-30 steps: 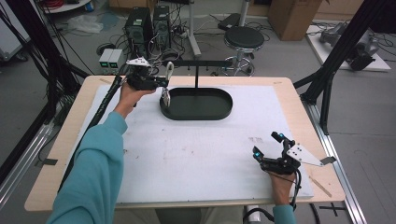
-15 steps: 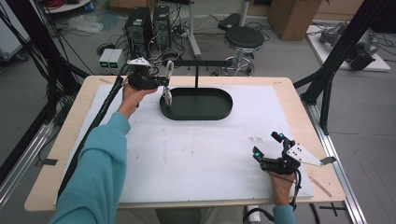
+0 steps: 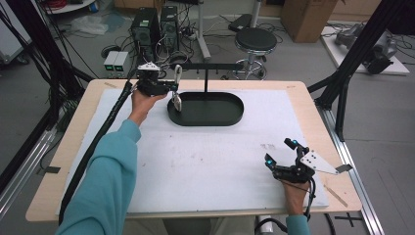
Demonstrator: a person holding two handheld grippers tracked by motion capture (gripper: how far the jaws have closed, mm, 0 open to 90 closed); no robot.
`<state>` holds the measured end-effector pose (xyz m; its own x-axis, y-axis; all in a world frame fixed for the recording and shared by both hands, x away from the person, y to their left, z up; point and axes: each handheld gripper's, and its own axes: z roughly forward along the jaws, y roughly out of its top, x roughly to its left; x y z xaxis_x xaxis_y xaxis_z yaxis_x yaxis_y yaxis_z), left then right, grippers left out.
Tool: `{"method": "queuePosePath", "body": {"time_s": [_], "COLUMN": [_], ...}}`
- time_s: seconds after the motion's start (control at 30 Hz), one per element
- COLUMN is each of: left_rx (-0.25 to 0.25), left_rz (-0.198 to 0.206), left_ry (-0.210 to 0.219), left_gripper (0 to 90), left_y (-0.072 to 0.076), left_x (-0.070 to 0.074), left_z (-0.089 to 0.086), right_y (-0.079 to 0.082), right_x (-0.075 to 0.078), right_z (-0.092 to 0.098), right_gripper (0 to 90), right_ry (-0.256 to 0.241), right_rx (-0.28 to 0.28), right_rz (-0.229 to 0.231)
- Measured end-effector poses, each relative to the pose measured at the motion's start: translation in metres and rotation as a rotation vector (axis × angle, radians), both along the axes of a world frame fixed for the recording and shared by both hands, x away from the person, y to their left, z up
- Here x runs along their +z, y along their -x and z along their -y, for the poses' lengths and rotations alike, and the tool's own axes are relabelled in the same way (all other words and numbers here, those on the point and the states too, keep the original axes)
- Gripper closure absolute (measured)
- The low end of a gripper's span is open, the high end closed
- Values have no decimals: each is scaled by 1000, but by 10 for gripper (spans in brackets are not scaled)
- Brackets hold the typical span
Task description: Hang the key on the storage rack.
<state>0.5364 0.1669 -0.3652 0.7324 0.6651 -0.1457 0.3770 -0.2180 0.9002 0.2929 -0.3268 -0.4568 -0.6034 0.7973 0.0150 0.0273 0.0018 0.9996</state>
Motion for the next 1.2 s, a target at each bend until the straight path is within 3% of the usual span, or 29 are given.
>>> {"method": "queuePosePath", "body": {"time_s": [0.33, 0.43, 0.53, 0.7, 0.8, 0.87, 0.97, 1.03, 1.2], "left_rx": [9, 16, 12, -37, -62, -63, -42, -43, -55], "left_rz": [30, 18, 46, 110, 156, 171, 180, 219, 252], "left_ry": [-55, -52, -44, -50, -76, -48, -26, -17, 4], "left_gripper": [734, 729, 719, 579, 417, 323, 42, 17, 17], "left_y": [1, 1, 2, 5, 7, 11, 20, 30, 50], "left_x": [-1, -2, -2, -3, -1, 0, 4, 6, 9], "left_z": [2, 3, 4, 6, 5, 3, 0, -5, -19], "right_y": [0, 0, 0, 0, 0, 0, 1, 1, 1], "right_x": [0, 0, 0, 0, 0, 0, 0, 0, 0], "right_z": [0, 0, 0, 0, 0, 0, 0, 0, 1], "right_gripper": [32, 32, 32, 32, 32, 31, 32, 32, 32], "right_ry": [-2, -1, 1, 2, 2, 2, 2, -4, -5], "right_rx": [2, 0, -1, 0, 0, -1, -1, -3, -2], "right_rz": [-4, 1, 3, 4, 6, 3, 4, 6, 4]}}
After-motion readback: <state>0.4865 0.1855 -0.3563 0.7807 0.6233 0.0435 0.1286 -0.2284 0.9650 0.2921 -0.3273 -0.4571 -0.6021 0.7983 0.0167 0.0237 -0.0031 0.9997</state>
